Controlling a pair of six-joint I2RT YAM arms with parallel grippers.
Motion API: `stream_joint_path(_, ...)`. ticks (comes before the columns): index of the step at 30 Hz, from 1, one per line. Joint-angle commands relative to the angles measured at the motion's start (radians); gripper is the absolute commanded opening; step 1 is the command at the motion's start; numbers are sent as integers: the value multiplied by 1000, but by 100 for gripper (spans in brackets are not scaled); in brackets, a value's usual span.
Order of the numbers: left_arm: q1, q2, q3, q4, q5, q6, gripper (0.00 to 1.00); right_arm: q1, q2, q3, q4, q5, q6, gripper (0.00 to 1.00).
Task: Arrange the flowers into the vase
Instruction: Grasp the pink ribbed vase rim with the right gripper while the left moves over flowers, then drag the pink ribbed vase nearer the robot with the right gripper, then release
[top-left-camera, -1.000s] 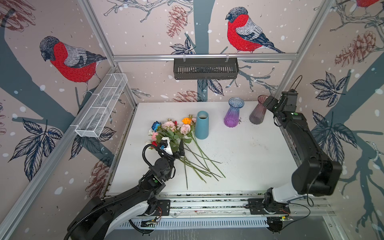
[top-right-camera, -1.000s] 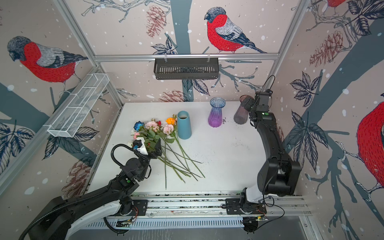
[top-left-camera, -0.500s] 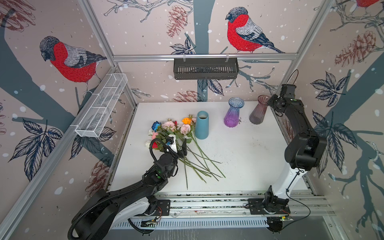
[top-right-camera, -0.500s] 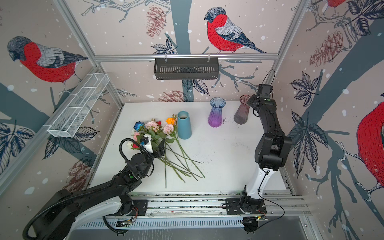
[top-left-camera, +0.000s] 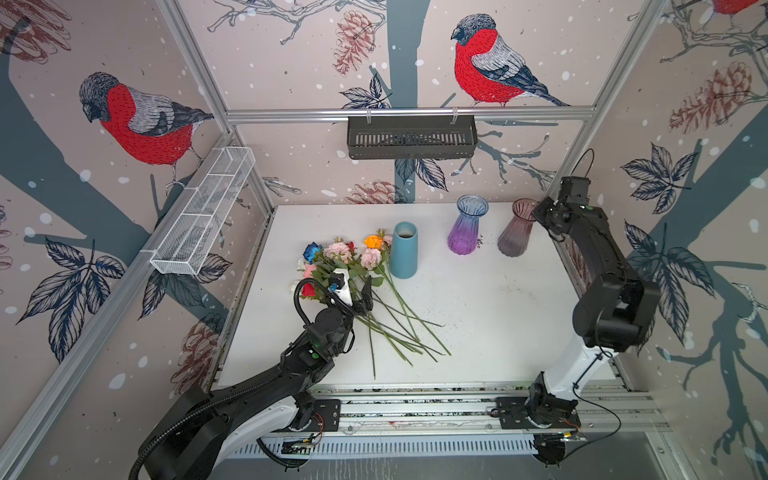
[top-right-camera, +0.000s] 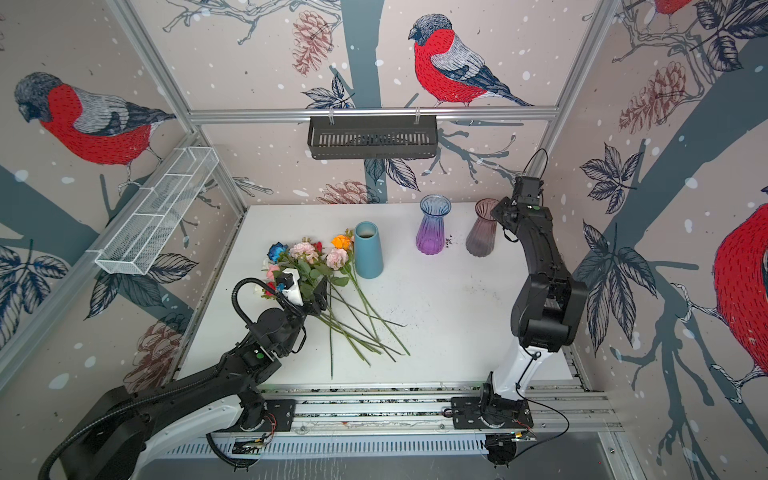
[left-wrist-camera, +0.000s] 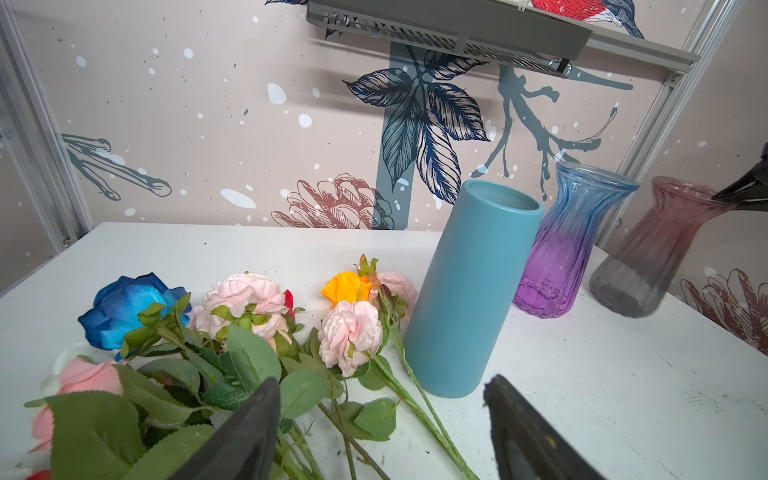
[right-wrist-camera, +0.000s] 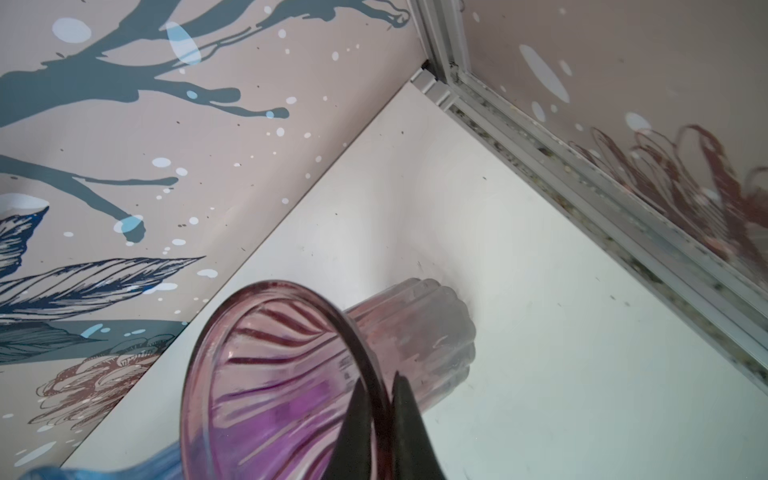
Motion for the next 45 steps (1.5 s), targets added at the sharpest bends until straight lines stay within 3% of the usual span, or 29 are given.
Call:
stream_joint_path(1, 2, 0, 2, -1, 2, -14, 76, 1, -159, -112, 44, 12, 43, 1)
stream_joint_path(7, 2, 7, 2, 5, 10, -32, 76, 12, -518, -408, 75, -113, 85, 1)
stream_joint_path(12, 2, 12, 2, 11, -4, -41, 76, 94, -676, -556, 67, -217, 119, 1)
stream_joint_path(21, 2, -22, -20, 21, -80, -59, 80, 322, -681, -595, 56, -145, 169, 1)
stream_joint_path(32, 2, -59, -35, 15, -109, -84, 84, 367, -657, -603, 51, -110, 169, 7)
stream_joint_path(34, 1, -57, -35, 17, -110, -81, 84, 367, -653, -603, 57, -115, 165, 13)
stream_joint_path(39, 2, -58, -31, 11, -79, -83, 88, 366, -660, -599, 73, -111, 154, 59)
stream_joint_path(41, 2, -60, -30, 7, -84, -81, 88, 366, -660, -587, 69, -104, 142, 64)
stream_joint_path(45, 12, -59, 0, -70, -62, -74, 88, 338, -689, -549, 43, -60, 90, 64)
